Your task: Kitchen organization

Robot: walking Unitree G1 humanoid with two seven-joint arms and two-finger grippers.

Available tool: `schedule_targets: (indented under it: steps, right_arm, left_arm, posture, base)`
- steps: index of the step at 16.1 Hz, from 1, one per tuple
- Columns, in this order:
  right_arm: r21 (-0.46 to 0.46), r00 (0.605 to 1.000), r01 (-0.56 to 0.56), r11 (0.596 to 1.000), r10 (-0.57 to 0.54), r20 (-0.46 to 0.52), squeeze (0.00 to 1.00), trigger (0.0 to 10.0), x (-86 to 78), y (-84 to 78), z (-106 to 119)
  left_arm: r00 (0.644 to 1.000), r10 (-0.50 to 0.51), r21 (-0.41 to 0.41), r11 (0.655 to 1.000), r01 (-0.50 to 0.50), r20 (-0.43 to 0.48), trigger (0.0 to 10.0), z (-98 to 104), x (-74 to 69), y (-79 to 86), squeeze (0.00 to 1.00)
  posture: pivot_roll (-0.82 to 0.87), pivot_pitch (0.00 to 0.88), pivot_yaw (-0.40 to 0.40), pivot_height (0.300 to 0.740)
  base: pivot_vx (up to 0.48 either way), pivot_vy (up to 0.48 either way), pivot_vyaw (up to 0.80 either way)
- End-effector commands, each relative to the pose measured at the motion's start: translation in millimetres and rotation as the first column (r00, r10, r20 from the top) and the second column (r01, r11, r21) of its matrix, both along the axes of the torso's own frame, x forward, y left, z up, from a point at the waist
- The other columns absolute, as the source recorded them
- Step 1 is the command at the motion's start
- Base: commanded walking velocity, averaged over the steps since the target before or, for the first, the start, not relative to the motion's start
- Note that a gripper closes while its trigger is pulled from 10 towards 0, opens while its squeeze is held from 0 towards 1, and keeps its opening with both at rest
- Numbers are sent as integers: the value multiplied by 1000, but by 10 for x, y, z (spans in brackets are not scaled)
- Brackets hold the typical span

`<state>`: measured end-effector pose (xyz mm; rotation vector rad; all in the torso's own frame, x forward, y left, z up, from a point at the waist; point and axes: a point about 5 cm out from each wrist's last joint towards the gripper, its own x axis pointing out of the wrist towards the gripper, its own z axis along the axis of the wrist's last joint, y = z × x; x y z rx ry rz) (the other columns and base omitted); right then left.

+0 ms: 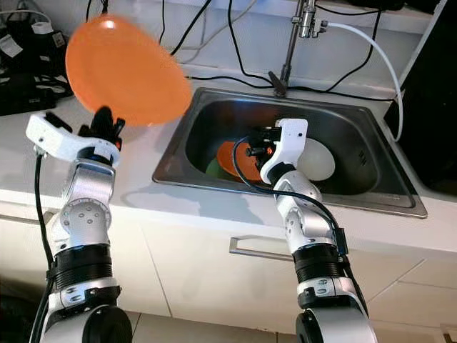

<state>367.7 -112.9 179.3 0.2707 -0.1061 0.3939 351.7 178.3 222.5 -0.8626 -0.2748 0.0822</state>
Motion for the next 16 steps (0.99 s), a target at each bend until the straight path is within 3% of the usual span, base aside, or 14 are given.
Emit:
schedule_targets:
  steps: [1, 5, 6, 9, 10, 16]
  right_arm:
    - [15, 1000, 11, 1000, -11, 21, 0, 10000, 28, -8, 76]
    - [26, 1000, 6, 1000, -7, 20, 0, 10000, 27, -3, 77]
    - [42, 1000, 0, 999, -1, 17, 1000, 10000, 24, -4, 79]
    - [96, 1000, -25, 995, 25, -1, 1000, 10000, 17, 12, 76]
    - [110, 1000, -26, 994, 27, -8, 0, 10000, 23, 8, 75]
    - [162, 998, -40, 986, 46, -32, 0, 10000, 28, -23, 57]
  left_arm:
    - [993, -66, 48, 997, 62, 94, 10000, 155, -21, -140, 0]
    - [969, -224, 133, 969, 209, 105, 10000, 119, -34, -394, 0]
    - [960, -257, 162, 958, 238, 107, 10000, 111, -42, -437, 0]
    - [947, -303, 198, 940, 278, 104, 10000, 88, -48, -486, 0]
    - [944, -314, 213, 933, 289, 96, 10000, 71, -48, -494, 0]
    - [926, -368, 313, 892, 327, 81, 10000, 13, -69, -406, 0]
  posture:
    - [99, 0, -35, 740]
    - [97, 0, -33, 740]
    - [97, 0, -33, 740]
    - [97, 0, -29, 740]
    - [98, 0, -28, 740]
    - [99, 0, -23, 740]
  base:
    - [0, 0, 0]
    - [0, 0, 0]
    - [0, 0, 0]
    - [0, 0, 0]
    - [0, 0, 0]
    - [0, 0, 0]
